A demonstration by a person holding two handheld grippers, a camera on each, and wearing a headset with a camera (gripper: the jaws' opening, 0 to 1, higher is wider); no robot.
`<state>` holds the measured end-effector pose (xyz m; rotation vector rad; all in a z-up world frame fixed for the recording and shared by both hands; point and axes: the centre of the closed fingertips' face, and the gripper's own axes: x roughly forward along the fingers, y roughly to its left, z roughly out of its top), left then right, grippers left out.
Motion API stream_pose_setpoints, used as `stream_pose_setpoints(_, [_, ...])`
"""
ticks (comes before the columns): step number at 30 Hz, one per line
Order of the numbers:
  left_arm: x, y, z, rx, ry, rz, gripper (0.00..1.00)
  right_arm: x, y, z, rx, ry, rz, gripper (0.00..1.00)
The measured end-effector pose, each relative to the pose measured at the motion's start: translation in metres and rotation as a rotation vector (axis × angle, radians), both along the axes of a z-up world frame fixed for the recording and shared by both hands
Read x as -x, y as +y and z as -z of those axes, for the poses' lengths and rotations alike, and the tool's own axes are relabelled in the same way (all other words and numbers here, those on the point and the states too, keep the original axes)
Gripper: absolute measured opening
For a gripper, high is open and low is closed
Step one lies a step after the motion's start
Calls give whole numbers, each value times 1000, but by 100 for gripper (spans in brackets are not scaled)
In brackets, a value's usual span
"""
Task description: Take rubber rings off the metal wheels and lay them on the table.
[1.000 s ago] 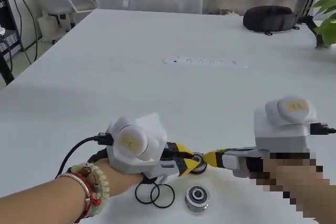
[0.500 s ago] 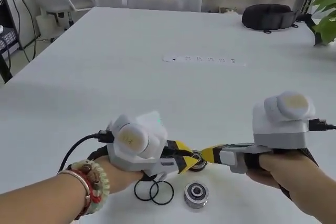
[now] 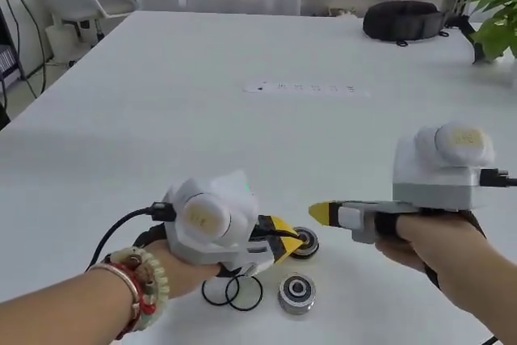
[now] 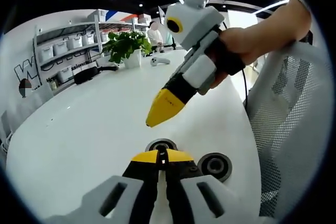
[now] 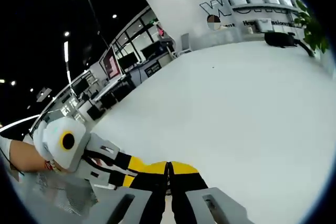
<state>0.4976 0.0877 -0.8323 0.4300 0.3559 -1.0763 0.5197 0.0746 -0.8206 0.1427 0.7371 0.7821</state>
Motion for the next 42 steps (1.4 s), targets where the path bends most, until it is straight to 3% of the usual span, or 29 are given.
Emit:
stream_pose_setpoints(5, [1, 0, 1, 4, 6, 2, 0, 4, 4, 6, 39, -9, -48, 0])
stream_pose_setpoints(10, [0, 0, 1, 12, 14, 6, 0, 9, 3, 12, 113, -31, -107, 0])
stream_pose_setpoints(28, [-1, 2, 1, 12, 18, 15, 0, 9, -7, 20, 153, -16, -112, 0])
stream_pose_setpoints(32, [-1, 2, 1, 20, 23, 10, 0, 13, -13, 30, 215, 8, -131, 1])
stream_pose_setpoints(37, [-2, 2, 2, 27, 28, 8, 0, 20, -13, 38, 264, 5, -187, 4])
stream_pose_setpoints(42, [-1, 2, 2, 33, 33, 6, 0, 30, -1, 36, 284, -36, -282, 14])
